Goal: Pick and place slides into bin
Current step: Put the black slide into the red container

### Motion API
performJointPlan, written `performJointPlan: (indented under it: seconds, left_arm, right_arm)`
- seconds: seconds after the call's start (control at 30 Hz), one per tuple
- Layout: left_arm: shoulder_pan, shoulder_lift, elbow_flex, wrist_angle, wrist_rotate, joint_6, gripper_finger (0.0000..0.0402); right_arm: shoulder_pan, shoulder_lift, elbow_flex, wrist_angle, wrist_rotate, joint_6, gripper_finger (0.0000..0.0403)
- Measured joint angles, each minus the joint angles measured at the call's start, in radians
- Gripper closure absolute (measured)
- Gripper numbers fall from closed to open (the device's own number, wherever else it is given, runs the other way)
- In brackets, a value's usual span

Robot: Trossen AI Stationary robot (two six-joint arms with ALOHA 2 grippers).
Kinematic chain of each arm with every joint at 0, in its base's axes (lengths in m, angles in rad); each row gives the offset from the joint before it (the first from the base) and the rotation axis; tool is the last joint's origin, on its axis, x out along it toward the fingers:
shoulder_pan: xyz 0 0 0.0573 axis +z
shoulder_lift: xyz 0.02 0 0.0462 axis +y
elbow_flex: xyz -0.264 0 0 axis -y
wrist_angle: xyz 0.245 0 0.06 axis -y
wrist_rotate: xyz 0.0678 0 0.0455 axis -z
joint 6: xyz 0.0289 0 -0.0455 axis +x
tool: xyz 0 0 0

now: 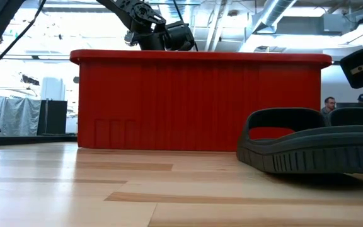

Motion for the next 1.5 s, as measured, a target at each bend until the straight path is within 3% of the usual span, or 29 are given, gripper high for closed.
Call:
performJointPlan:
  seconds: [0.2, 0.4, 0.73, 0.93, 1.13, 1.33, 1.5]
  left_arm:
    - [0.0, 0.0, 0.0, -0.001, 0.0, -0.007, 0.0232]
    - [0.0, 0.0, 0.0, -0.003, -0.006, -0.014, 0.0223]
    - [-0.001, 0.0, 0.035, -0.022, -0.163, 0.04, 0.0223]
    - [-0.002, 0.0, 0.123, -0.121, -0.174, 0.059, 0.0223]
    - [-0.001, 0.0, 0.241, -0.232, -0.263, 0.076, 0.0223]
    - [0.004, 0.0, 0.42, -0.409, -0.29, 0.035, 0.0223]
    - [0.006, 0.0, 0.607, -0.553, -0.243, -0.053, 0.0223]
  right_arm:
    - [0.0, 0.0, 0.0, 0.0, 0.0, 0.0, 0.03]
    - [0.0, 0.0, 0.0, 0.0, 0.0, 0.0, 0.03]
    - [0.0, 0.0, 0.0, 0.0, 0.0, 0.0, 0.03]
    - [0.0, 0.0, 0.0, 0.0, 0.0, 0.0, 0.03]
    - [0.0, 0.0, 0.0, 0.0, 0.0, 0.0, 0.03]
    - [0.0, 0.0, 0.0, 0.0, 0.0, 0.0, 0.03]
    - [0.0, 0.0, 0.0, 0.0, 0.0, 0.0, 0.03]
